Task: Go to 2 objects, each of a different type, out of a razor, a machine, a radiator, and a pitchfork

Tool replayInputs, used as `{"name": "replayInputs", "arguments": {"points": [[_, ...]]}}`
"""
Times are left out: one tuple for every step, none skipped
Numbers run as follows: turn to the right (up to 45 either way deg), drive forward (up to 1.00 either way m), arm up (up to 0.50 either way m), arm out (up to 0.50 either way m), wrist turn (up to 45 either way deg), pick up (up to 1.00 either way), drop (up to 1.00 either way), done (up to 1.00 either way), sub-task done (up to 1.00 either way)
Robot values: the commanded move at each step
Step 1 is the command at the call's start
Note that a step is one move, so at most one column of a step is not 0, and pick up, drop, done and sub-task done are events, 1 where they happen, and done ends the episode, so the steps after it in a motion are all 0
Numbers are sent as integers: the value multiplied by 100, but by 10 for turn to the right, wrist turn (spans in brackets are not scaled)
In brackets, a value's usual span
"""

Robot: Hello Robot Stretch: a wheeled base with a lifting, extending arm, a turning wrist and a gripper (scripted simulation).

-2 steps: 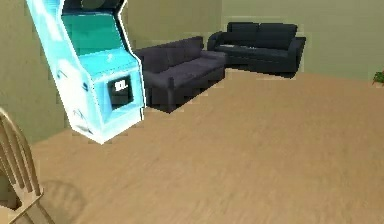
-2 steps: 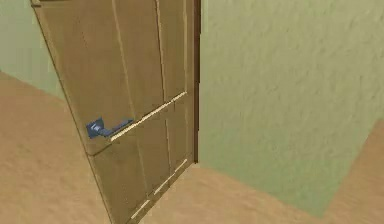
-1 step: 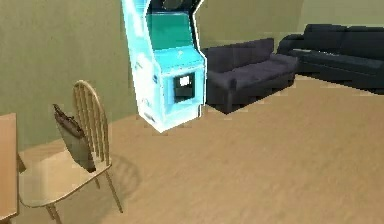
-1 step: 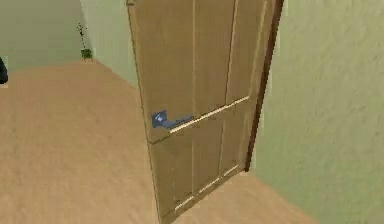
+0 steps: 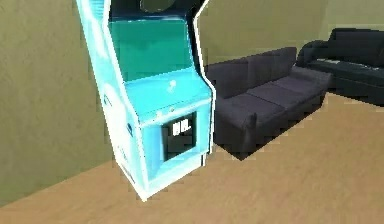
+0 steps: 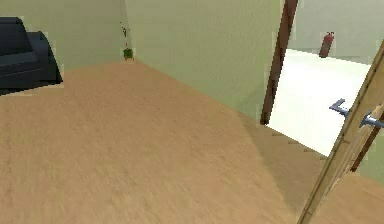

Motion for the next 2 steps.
{"name": "replayInputs", "arguments": {"points": [[-30,0,0,0,0,0,0,0,0],[0,20,0,0,0,0,0,0,0]]}}
